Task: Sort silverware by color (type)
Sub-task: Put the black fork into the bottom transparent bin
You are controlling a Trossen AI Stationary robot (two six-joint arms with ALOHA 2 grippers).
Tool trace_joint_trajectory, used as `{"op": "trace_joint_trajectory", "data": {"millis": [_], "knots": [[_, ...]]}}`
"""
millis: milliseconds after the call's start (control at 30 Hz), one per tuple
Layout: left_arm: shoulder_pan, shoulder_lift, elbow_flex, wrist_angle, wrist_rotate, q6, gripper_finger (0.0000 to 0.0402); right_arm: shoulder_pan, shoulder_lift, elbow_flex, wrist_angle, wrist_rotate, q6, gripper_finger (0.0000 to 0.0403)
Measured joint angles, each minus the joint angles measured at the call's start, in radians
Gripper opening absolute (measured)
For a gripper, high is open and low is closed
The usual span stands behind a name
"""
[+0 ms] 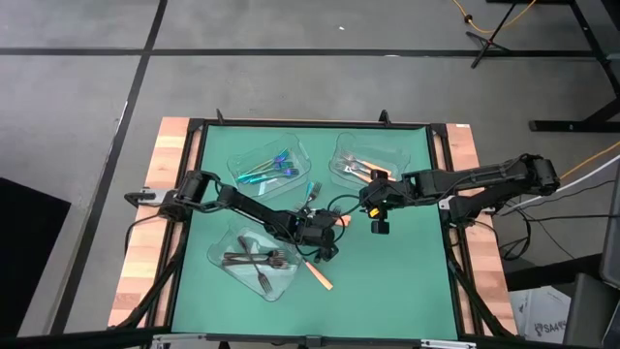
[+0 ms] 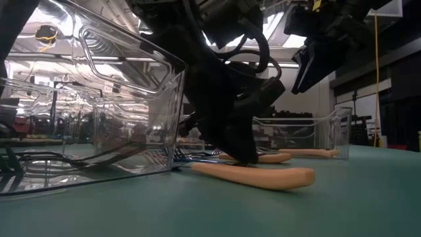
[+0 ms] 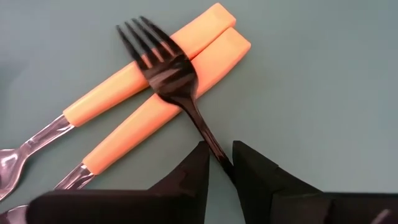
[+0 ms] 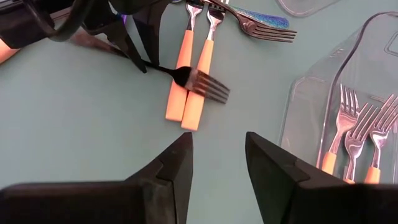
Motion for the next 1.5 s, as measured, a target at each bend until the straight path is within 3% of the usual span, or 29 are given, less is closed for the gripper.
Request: {"op": "trace_joint_trajectory", "data": {"millis": [233,1500], "knots": [[0.001,0.000,-0.001,0.007,-0.004,-0.001,0.0028,0.000,0.000,0.000,0.000,0.000,0.000,0.0136],[0.006,-0.021,-0.005,0.071,-0.006,0.029,0.0020,0.000,0.000,0.000,0.000,0.000,0.000,0.0136]]}}
